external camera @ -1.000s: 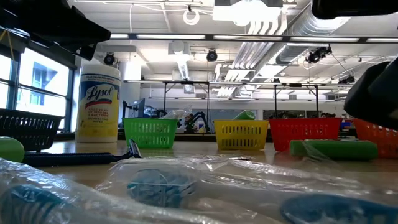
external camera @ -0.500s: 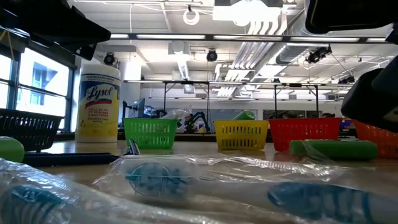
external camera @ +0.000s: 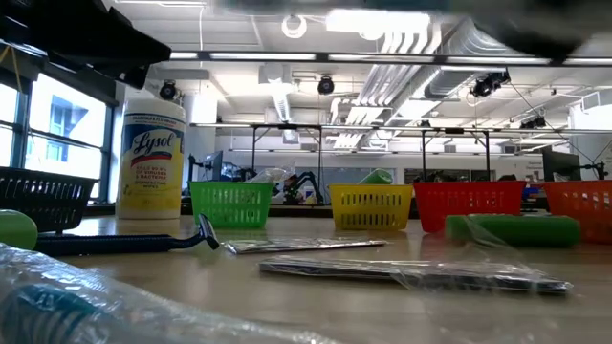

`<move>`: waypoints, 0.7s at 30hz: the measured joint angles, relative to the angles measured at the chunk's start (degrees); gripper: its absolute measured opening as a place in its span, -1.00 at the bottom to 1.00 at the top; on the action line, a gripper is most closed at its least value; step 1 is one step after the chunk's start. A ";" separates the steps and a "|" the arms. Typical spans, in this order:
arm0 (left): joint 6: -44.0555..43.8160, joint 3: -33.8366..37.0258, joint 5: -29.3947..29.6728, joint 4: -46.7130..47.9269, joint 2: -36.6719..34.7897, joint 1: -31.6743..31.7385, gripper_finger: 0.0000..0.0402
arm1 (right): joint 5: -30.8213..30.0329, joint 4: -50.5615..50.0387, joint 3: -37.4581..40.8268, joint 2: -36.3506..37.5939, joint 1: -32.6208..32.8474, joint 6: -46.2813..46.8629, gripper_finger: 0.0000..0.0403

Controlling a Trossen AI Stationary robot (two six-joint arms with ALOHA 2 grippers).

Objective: Pick & Place Travel size toiletries
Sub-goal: Put the blue toothbrush into the green bin

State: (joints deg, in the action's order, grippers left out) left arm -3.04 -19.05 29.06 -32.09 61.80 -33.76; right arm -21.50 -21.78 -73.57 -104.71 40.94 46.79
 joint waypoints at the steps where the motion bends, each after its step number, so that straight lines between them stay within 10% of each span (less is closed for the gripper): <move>1: 1.59 0.00 -0.50 -0.93 0.00 -0.16 -1.00 | -1.09 -0.56 -0.01 1.45 -0.57 -1.45 -0.85; 12: 11.76 -0.07 -3.03 -8.53 -0.22 -6.72 -1.00 | -1.32 0.11 -0.17 11.04 -17.67 -17.00 -0.85; 21: 10.36 -0.07 -3.17 -8.03 -0.22 -7.15 -1.00 | 25.05 -2.39 -0.10 11.19 -38.41 -17.29 -0.90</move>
State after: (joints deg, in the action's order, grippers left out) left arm 7.32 -19.11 25.89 -40.12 61.58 -40.91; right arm 3.55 -24.16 -73.67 -93.51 2.53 29.50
